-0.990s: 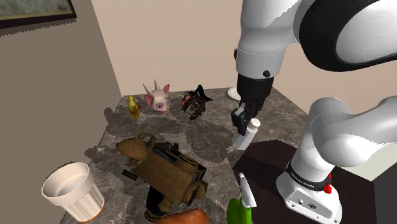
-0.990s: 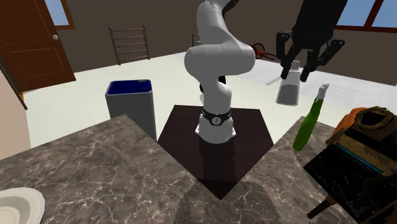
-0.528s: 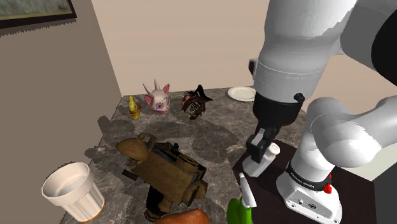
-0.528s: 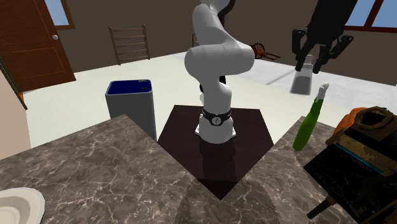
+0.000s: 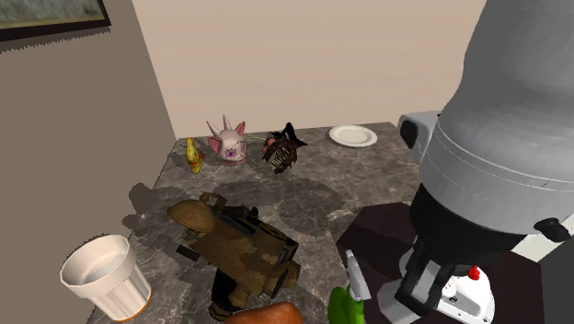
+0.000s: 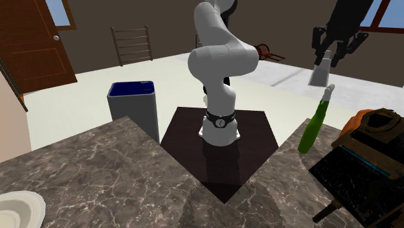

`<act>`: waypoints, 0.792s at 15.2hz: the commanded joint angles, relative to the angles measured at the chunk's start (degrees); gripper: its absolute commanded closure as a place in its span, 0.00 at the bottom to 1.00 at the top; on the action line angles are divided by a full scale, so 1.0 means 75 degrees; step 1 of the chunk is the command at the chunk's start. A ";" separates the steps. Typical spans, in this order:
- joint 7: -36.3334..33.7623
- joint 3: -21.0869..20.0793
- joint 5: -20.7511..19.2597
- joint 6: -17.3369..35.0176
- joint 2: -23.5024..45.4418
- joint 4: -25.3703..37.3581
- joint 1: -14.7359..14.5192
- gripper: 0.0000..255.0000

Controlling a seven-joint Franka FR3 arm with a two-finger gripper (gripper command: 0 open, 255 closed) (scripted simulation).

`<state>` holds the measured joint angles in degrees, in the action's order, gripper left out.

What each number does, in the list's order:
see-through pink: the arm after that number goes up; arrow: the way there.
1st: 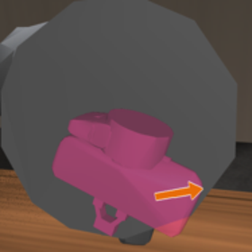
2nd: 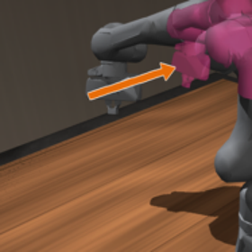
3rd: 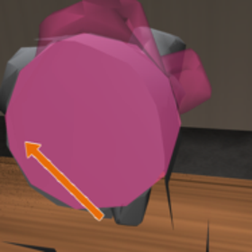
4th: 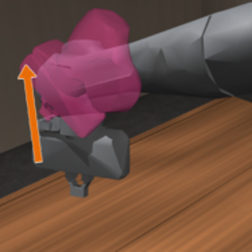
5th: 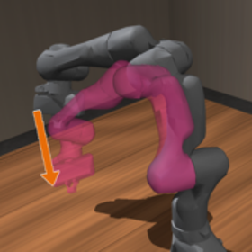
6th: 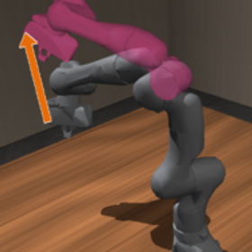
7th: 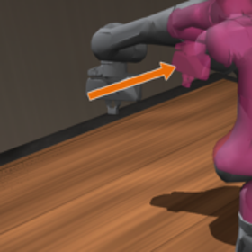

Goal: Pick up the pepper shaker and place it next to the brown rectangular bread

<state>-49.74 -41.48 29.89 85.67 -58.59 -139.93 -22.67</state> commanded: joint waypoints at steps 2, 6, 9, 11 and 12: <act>-0.0596 -0.0584 0.0408 -0.0051 0.0180 0.0479 0.0003 1.00; -0.1318 -0.1337 0.0824 -0.0078 0.0485 0.1211 0.0165 1.00; -0.1852 -0.1934 0.1084 -0.0084 0.0738 0.1835 0.0393 1.00; -0.1992 -0.2166 0.1195 -0.0006 0.0791 0.1939 0.0468 1.00; -0.1979 -0.2219 0.1239 0.0074 0.0770 0.1851 0.0458 1.00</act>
<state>-64.19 -57.35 38.69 85.78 -52.82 -125.98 -19.32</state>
